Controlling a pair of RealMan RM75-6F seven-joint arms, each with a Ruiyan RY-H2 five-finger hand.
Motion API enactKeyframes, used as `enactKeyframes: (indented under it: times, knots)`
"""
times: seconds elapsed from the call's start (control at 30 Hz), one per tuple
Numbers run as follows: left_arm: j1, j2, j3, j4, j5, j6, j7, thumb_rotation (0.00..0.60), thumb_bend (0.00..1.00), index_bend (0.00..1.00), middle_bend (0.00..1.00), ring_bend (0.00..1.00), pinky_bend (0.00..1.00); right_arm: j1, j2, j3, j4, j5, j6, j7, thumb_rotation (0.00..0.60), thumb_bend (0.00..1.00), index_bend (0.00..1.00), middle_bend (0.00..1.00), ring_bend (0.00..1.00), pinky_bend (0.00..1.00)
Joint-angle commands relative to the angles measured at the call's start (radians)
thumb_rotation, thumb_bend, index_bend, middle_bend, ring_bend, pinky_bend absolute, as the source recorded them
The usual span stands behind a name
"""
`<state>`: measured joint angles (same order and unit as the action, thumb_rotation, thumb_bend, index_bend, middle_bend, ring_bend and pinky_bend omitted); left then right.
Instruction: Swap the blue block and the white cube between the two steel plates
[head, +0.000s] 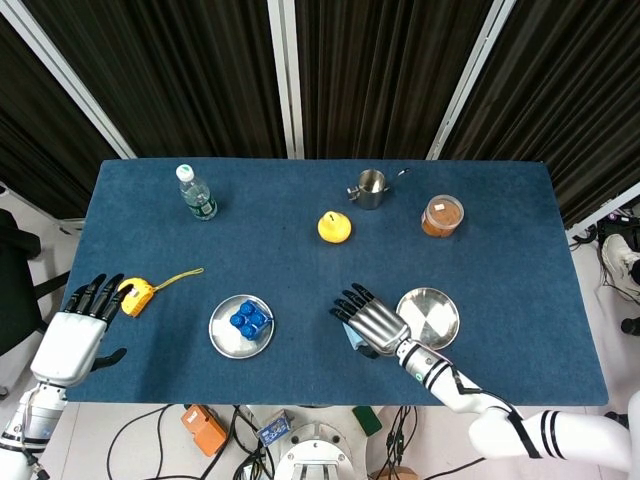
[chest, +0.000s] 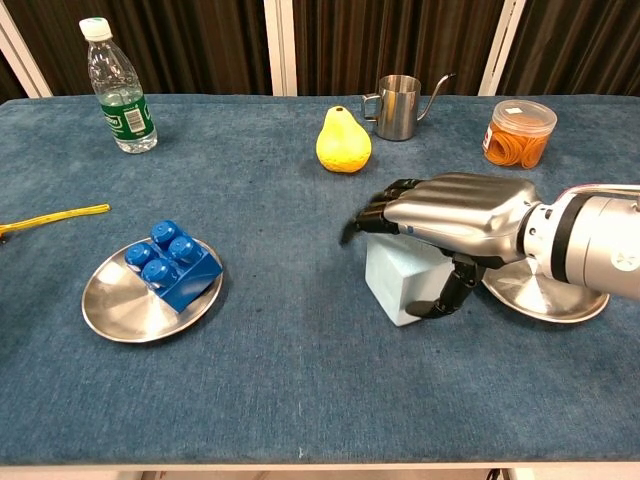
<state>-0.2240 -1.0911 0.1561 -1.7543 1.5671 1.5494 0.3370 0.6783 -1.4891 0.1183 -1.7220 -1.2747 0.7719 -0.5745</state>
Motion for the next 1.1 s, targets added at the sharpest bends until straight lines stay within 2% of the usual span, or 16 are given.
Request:
enactKeyframes:
  times: [0.03,0.2,0.33,0.47,0.53,0.57,0.7,0.87,0.93,0.97,1.07,1.1]
  knots:
    - [0.005,0.001,-0.009,0.000,0.002,-0.008,-0.007,0.600,0.04,0.10,0.02,0.00,0.17,-0.009,0.009,-0.016,0.006,-0.038,0.045,0.014,0.600,0.65,0.75,0.61,0.56,0.53]
    - [0.013,0.004,-0.026,0.004,0.000,-0.023,-0.018,0.600,0.04,0.10,0.02,0.00,0.17,-0.037,0.060,-0.032,-0.008,-0.096,0.126,0.048,0.600,0.65,0.78,0.64,0.59,0.55]
    - [0.023,0.007,-0.038,0.009,0.008,-0.022,-0.030,0.600,0.04,0.10,0.02,0.00,0.17,-0.077,0.133,-0.044,-0.023,-0.148,0.216,0.071,0.600,0.65,0.78,0.64,0.59,0.55]
    - [0.036,0.009,-0.045,0.020,0.015,-0.018,-0.042,0.600,0.04,0.10,0.02,0.00,0.17,-0.118,0.199,-0.064,-0.004,-0.150,0.266,0.089,0.600,0.65,0.73,0.64,0.59,0.55]
    - [0.040,0.006,-0.049,0.028,0.016,-0.023,-0.047,0.600,0.04,0.10,0.02,0.00,0.17,-0.129,0.209,-0.076,0.027,-0.126,0.253,0.123,0.600,0.65,0.65,0.63,0.56,0.54]
    - [0.041,0.004,-0.051,0.032,0.016,-0.026,-0.049,0.600,0.04,0.10,0.02,0.00,0.17,-0.129,0.209,-0.080,0.042,-0.115,0.239,0.144,0.600,0.65,0.58,0.59,0.53,0.52]
    - [0.043,-0.008,-0.056,0.045,0.010,-0.052,-0.048,0.600,0.04,0.10,0.02,0.00,0.17,-0.122,0.183,-0.093,0.110,-0.110,0.192,0.233,0.600,0.65,0.29,0.41,0.39,0.42]
    - [0.046,-0.019,-0.064,0.053,0.010,-0.068,-0.043,0.600,0.04,0.10,0.02,0.00,0.17,-0.123,0.148,-0.107,0.168,-0.161,0.203,0.293,0.600,0.64,0.13,0.31,0.28,0.36]
    - [0.048,-0.020,-0.067,0.054,0.013,-0.069,-0.047,0.600,0.04,0.10,0.02,0.00,0.17,-0.126,0.149,-0.112,0.172,-0.170,0.210,0.292,0.600,0.54,0.05,0.25,0.22,0.31]
    - [0.049,-0.021,-0.069,0.055,0.014,-0.069,-0.048,0.600,0.04,0.10,0.02,0.00,0.17,-0.128,0.151,-0.113,0.170,-0.174,0.216,0.292,0.600,0.46,0.02,0.21,0.18,0.28]
    - [0.054,-0.019,-0.071,0.057,0.021,-0.070,-0.052,0.600,0.04,0.10,0.02,0.00,0.17,-0.146,0.176,-0.125,0.141,-0.188,0.243,0.296,0.598,0.25,0.00,0.10,0.07,0.17]
    - [0.056,-0.018,-0.071,0.057,0.023,-0.070,-0.053,0.600,0.04,0.10,0.02,0.00,0.17,-0.152,0.185,-0.128,0.128,-0.192,0.251,0.302,0.583,0.20,0.00,0.07,0.05,0.14]
